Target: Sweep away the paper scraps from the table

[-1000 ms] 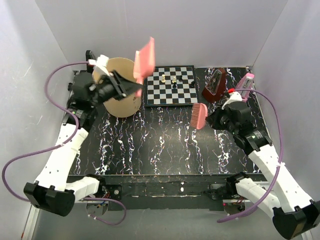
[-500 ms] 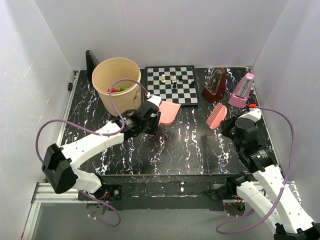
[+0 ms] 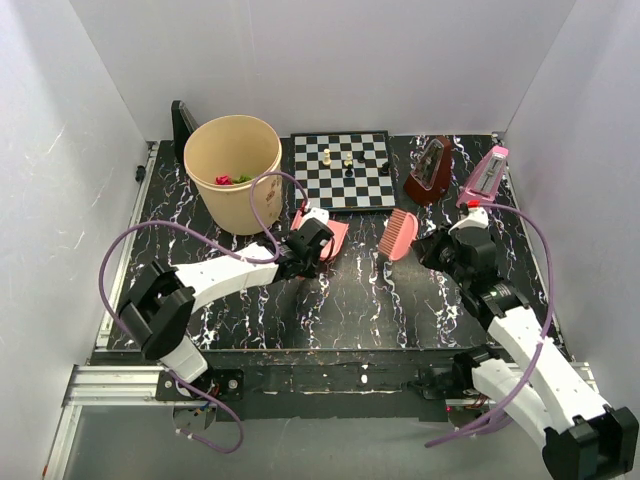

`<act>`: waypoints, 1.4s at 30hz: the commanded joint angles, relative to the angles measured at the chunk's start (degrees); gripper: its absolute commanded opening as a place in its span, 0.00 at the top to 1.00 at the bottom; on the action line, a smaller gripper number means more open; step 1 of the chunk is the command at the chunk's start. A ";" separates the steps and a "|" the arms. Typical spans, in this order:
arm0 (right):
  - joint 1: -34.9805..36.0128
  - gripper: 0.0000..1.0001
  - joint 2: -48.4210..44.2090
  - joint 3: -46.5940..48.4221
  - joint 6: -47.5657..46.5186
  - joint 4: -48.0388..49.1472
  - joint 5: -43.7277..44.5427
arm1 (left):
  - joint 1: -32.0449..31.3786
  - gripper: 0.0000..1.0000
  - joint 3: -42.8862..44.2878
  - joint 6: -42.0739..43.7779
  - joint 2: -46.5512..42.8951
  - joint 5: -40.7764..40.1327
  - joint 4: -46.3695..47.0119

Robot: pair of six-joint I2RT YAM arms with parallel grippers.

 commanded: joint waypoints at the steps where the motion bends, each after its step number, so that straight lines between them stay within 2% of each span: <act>1: -4.67 0.99 4.61 0.80 4.16 10.97 -4.40 | -0.16 1.00 1.20 0.26 2.52 -2.68 4.17; 7: -16.27 0.99 14.72 2.39 10.40 14.75 -16.96 | -0.25 1.00 1.47 0.70 5.34 -2.59 5.05; 11: -23.73 0.99 18.50 -0.07 16.46 19.40 -22.42 | -0.16 1.00 1.73 0.96 5.87 -2.85 5.05; 13: -25.33 0.99 20.17 -1.04 18.40 20.73 -24.53 | -0.25 1.00 1.82 0.96 5.87 -2.76 5.14; 14: -25.69 0.93 20.96 -0.96 18.49 20.12 -25.06 | -0.16 1.00 1.82 0.88 5.87 -2.68 5.05; 15: -25.86 0.83 21.93 -0.61 17.80 19.60 -26.72 | -0.16 1.00 1.99 0.88 5.87 -2.59 5.05; 18: -25.86 0.39 23.17 0.10 16.21 18.46 -27.79 | -0.16 1.00 2.08 0.88 5.96 -2.50 5.05; 20: -25.87 0.22 23.08 0.19 15.60 17.40 -26.39 | -0.16 1.00 2.08 0.88 6.04 -2.41 5.05; 22: -25.95 0.18 22.30 0.98 14.55 14.86 -24.63 | -0.16 0.98 2.26 1.14 6.05 -2.50 4.96; 30: -25.78 0.13 12.72 5.02 7.78 3.43 -15.06 | -0.16 0.79 2.70 2.02 -0.01 -4.08 2.86; 34: -25.86 0.13 8.06 5.90 6.54 2.01 -14.52 | -0.16 0.72 3.75 2.81 -5.10 -4.78 0.48; 36: -25.78 0.12 6.74 7.30 5.75 0.27 -14.26 | -0.16 0.63 3.58 3.16 -8.00 -4.87 -0.05; 40: -25.86 0.12 5.42 12.74 3.38 -5.97 -11.71 | -0.16 0.29 3.49 3.78 -11.70 -3.73 -0.75; 42: -25.86 0.11 4.63 14.85 2.15 -8.35 -11.62 | -0.16 0.20 4.45 3.43 -12.85 -3.20 -2.32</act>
